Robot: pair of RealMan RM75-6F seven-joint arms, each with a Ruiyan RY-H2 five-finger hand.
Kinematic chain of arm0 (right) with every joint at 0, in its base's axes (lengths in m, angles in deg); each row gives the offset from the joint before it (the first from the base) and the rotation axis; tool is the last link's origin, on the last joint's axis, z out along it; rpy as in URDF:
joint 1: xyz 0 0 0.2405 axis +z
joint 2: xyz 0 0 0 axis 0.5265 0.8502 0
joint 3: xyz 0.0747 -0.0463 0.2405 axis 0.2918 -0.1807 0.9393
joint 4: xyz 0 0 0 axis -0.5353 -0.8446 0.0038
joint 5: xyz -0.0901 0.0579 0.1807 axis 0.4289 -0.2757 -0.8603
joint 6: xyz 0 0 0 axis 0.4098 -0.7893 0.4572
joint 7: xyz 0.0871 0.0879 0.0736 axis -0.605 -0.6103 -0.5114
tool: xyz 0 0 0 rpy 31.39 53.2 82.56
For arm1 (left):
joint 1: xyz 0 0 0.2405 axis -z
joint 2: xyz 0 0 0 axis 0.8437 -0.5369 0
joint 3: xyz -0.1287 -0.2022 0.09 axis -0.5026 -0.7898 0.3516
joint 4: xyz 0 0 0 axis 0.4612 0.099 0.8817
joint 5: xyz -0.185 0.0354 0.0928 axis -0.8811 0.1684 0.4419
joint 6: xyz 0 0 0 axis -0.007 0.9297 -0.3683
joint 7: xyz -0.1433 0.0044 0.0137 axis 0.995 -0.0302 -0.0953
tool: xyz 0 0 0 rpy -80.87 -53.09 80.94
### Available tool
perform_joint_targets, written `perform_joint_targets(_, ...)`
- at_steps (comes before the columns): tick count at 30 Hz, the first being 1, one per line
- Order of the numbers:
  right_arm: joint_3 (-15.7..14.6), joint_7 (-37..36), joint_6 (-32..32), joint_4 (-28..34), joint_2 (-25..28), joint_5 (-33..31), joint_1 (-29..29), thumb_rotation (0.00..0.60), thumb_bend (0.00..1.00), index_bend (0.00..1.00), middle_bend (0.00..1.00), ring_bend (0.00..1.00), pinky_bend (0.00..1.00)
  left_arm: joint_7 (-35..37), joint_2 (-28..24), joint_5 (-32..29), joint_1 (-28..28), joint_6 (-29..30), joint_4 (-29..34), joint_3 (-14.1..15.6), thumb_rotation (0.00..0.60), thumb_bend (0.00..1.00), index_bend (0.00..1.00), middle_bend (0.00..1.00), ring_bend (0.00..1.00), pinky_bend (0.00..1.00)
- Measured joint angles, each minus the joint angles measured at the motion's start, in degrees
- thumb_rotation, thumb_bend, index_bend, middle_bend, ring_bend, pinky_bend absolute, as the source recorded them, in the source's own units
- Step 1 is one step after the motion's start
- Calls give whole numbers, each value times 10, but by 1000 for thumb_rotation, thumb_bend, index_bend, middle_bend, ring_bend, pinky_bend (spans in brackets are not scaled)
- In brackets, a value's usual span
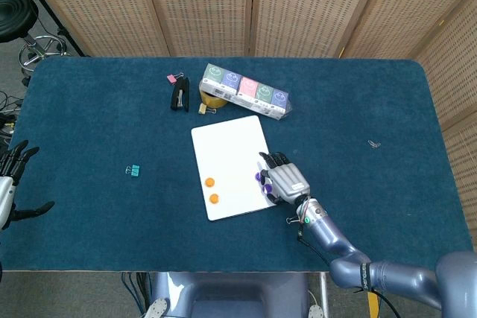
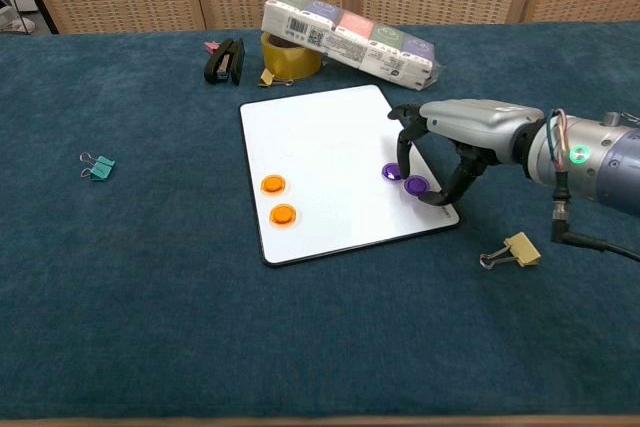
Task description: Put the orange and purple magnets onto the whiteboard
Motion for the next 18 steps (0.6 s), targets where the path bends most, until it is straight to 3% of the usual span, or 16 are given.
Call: perform_joint_targets(18,-10,-5,3,-9,-5,-7,0,600,358,510,0,0,0,2,-1,0,-1,2,1,-1,600,65,123,0,0,0)
